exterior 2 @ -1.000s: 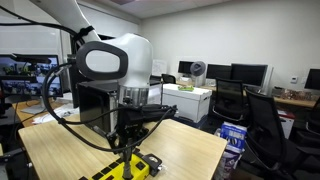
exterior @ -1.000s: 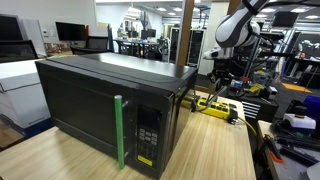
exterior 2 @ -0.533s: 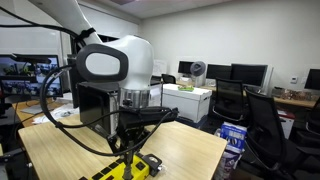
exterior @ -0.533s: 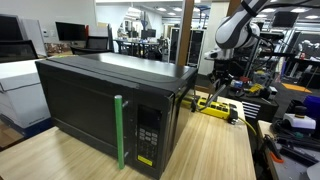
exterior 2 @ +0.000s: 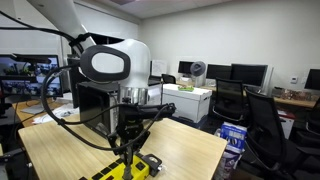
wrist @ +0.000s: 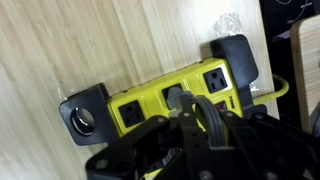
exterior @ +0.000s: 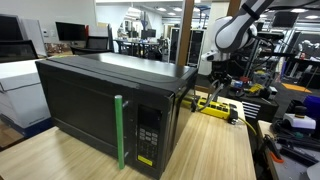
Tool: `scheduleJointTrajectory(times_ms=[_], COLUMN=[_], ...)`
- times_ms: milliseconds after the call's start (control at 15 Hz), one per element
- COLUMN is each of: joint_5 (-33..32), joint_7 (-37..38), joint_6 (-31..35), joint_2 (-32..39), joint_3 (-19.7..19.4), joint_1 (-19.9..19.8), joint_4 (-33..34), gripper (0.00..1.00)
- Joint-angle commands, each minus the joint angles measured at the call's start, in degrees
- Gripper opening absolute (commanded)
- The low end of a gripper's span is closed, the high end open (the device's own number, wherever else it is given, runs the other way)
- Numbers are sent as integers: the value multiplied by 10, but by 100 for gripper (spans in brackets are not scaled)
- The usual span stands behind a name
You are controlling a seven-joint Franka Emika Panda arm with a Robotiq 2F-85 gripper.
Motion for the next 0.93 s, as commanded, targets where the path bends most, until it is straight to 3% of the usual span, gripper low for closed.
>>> scheduleJointTrajectory(times_ms=[0,867], joint_5=[-32,-54], joint_7=[46,79], joint_6=[-8,-6], joint_2=[25,20], joint_3=[-11,-12], joint_1=[-2,1], joint_4=[-45,-61], gripper=[3,3])
